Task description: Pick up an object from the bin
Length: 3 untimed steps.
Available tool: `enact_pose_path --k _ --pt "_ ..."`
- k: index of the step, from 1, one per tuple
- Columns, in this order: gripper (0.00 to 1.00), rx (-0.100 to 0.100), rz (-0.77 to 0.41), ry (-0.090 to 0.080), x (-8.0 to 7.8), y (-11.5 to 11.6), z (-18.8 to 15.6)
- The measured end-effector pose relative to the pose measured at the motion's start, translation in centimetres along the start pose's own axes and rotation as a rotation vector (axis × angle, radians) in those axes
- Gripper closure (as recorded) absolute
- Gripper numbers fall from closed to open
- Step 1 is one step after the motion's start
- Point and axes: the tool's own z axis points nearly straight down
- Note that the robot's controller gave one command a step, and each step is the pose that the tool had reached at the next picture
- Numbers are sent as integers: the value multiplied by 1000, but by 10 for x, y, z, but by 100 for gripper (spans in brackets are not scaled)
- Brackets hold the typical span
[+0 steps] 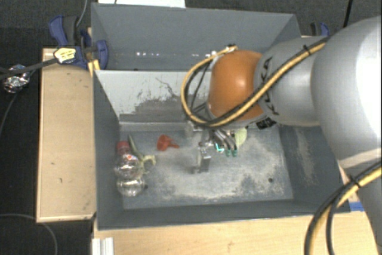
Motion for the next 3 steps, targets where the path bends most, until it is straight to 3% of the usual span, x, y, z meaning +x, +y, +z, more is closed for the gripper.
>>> enact_pose_path --k 1,3 --pt "0 1 4 1 1 -1 -2" --pt "0 0 -59 -4 -12 49 -3"
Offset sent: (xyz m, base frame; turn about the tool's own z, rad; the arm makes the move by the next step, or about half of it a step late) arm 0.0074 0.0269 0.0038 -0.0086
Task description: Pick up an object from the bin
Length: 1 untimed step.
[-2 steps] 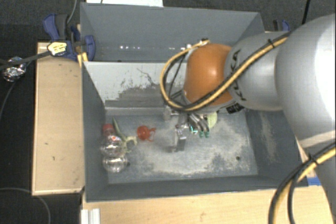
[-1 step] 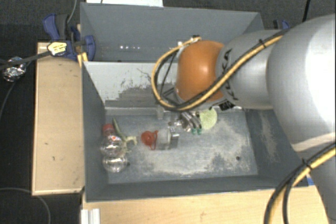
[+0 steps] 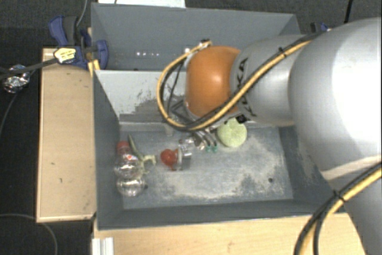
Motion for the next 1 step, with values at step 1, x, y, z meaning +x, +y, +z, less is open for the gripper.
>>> enact_pose_path --k 1 --pt "0 -2 -46 -2 -2 23 0"
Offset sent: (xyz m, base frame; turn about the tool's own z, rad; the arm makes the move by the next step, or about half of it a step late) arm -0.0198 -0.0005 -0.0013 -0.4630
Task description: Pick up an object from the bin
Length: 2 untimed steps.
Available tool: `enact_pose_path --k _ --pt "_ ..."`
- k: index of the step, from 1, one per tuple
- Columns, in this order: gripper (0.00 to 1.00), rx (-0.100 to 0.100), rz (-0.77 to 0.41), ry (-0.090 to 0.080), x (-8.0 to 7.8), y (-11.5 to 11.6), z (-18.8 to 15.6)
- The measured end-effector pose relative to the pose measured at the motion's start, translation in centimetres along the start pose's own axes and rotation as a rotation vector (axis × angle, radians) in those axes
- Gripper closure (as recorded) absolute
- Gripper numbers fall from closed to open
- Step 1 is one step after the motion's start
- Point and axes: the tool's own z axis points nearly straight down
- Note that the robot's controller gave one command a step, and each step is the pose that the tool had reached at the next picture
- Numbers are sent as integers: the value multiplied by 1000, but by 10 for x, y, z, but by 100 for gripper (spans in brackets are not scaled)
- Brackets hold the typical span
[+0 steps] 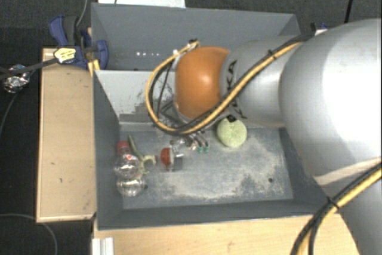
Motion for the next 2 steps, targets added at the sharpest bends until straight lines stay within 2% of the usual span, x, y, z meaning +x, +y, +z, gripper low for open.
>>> enact_pose_path --k 1,2 --pt "100 1 -414 0 22 -19 1" --pt "100 0 -413 0 22 -19 0"
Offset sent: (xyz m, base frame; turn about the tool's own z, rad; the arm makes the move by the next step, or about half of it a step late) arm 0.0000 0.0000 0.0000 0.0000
